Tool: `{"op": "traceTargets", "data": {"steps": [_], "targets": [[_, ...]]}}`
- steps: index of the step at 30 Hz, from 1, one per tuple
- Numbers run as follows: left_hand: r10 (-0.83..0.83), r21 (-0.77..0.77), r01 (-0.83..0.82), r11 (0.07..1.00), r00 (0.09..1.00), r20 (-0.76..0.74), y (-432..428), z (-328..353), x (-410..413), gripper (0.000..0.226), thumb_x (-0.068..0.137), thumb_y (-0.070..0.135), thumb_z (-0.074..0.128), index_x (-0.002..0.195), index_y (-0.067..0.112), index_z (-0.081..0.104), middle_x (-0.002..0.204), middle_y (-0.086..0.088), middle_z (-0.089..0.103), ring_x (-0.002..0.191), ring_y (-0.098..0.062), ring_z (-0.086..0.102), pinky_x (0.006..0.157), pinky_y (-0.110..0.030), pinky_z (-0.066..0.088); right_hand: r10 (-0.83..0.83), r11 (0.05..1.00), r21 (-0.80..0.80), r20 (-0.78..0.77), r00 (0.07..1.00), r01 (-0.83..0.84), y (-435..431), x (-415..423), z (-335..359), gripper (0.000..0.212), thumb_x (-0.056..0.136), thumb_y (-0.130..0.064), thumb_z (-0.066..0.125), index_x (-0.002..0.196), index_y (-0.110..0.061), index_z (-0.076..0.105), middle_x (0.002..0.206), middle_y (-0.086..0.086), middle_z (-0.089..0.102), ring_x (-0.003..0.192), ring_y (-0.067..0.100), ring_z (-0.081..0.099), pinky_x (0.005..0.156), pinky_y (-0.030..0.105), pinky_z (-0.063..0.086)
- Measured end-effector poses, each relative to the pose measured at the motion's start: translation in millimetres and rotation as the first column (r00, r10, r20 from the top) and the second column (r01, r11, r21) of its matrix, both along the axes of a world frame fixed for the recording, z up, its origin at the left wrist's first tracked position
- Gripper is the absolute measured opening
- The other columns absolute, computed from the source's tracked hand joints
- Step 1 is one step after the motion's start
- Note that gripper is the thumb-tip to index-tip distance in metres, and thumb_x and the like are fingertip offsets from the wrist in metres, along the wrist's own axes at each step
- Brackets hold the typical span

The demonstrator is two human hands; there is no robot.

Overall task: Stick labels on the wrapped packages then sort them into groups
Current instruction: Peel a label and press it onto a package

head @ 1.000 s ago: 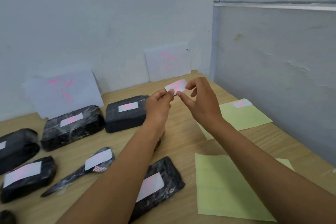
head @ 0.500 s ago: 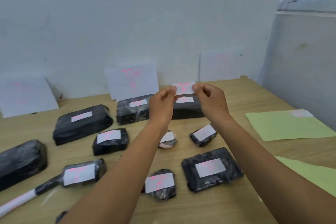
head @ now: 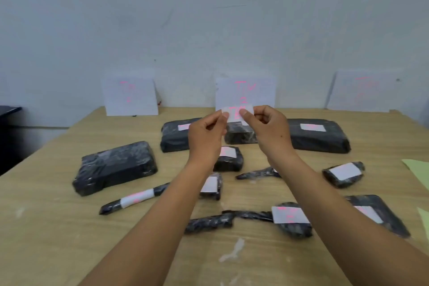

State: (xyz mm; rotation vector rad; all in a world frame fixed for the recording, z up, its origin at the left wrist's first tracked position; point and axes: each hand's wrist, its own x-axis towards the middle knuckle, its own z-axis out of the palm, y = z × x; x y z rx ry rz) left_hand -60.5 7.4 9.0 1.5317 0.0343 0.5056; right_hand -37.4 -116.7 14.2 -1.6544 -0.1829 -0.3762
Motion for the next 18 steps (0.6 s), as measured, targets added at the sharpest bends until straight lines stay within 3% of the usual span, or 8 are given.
{"op": "traceTargets", "data": {"steps": [2,3,6,10,13,16,18], "targets": [[0.049,0.032,-0.05,0.998,0.999,0.013,27.4,-1.0,-10.0,0.011,0.089,0.021,0.064,0.081,0.02,0.072,0.062,0.012,0.058,0.061,-0.004,0.052,0.08,-0.037,0.055,0.042,0.999,-0.007,0.0,0.999,-0.042,26.3,-3.6,-0.9,0.028,0.084,-0.032,0.071,0.089,-0.005,0.065,0.076,0.003,0.062,0.065,0.009,0.053,0.061,0.019,0.043],[0.074,0.014,-0.074,0.997,0.997,0.008,40.4,-1.5,-15.2,0.007,0.088,0.02,0.066,0.088,0.02,0.073,0.07,0.009,0.063,0.066,-0.005,0.056,0.083,-0.037,0.055,0.063,0.998,-0.01,-0.001,0.998,-0.063,39.8,-5.3,-1.4,0.028,0.083,-0.032,0.071,0.088,-0.005,0.065,0.075,0.003,0.062,0.064,0.01,0.053,0.06,0.019,0.043],[0.139,-0.044,-0.141,0.989,0.99,-0.038,77.6,-2.1,-29.7,0.031,0.085,0.021,0.07,0.115,0.015,0.067,0.089,0.013,0.068,0.084,-0.006,0.066,0.085,-0.023,0.055,0.111,0.993,-0.025,-0.007,0.994,-0.111,77.1,-9.5,-4.8,0.018,0.083,-0.03,0.072,0.083,-0.013,0.066,0.074,-0.001,0.065,0.064,0.008,0.056,0.059,0.014,0.044],[0.235,0.006,-0.235,0.972,0.971,-0.047,123.0,-4.9,-40.9,0.021,0.084,0.022,0.071,0.105,0.016,0.07,0.087,0.014,0.068,0.081,0.0,0.065,0.073,-0.009,0.051,0.156,0.985,-0.065,-0.031,0.987,-0.158,123.8,-10.6,-12.2,0.025,0.08,-0.034,0.074,0.091,-0.012,0.068,0.085,0.003,0.07,0.076,0.013,0.064,0.069,0.02,0.05],[0.293,0.042,-0.291,0.956,0.953,-0.071,152.1,-10.5,-41.0,0.015,0.084,0.023,0.071,0.098,0.018,0.07,0.082,0.017,0.066,0.074,0.008,0.061,0.061,-0.002,0.046,0.178,0.98,-0.086,-0.046,0.983,-0.181,154.4,-10.0,-14.1,0.022,0.08,-0.032,0.074,0.088,-0.013,0.067,0.079,0.0,0.066,0.07,0.01,0.059,0.063,0.016,0.046],[0.363,0.079,-0.356,0.931,0.927,-0.091,176.6,-15.3,-41.3,0.014,0.084,0.026,0.07,0.095,0.018,0.071,0.082,0.016,0.067,0.075,0.006,0.062,0.059,-0.002,0.044,0.197,0.972,-0.117,-0.065,0.978,-0.204,182.0,-8.2,-17.8,0.021,0.08,-0.033,0.074,0.083,-0.015,0.065,0.072,-0.005,0.062,0.064,0.006,0.055,0.061,0.016,0.042],[0.41,0.112,-0.399,0.91,0.907,-0.1,192.8,-20.5,-41.2,0.016,0.083,0.029,0.072,0.092,0.017,0.072,0.082,0.011,0.069,0.079,-0.002,0.065,0.066,-0.009,0.049,0.206,0.962,-0.166,-0.081,0.975,-0.217,199.4,-5.8,-22.1,0.022,0.08,-0.036,0.074,0.079,-0.016,0.064,0.069,-0.008,0.061,0.06,0.002,0.053,0.057,0.012,0.04]]}}
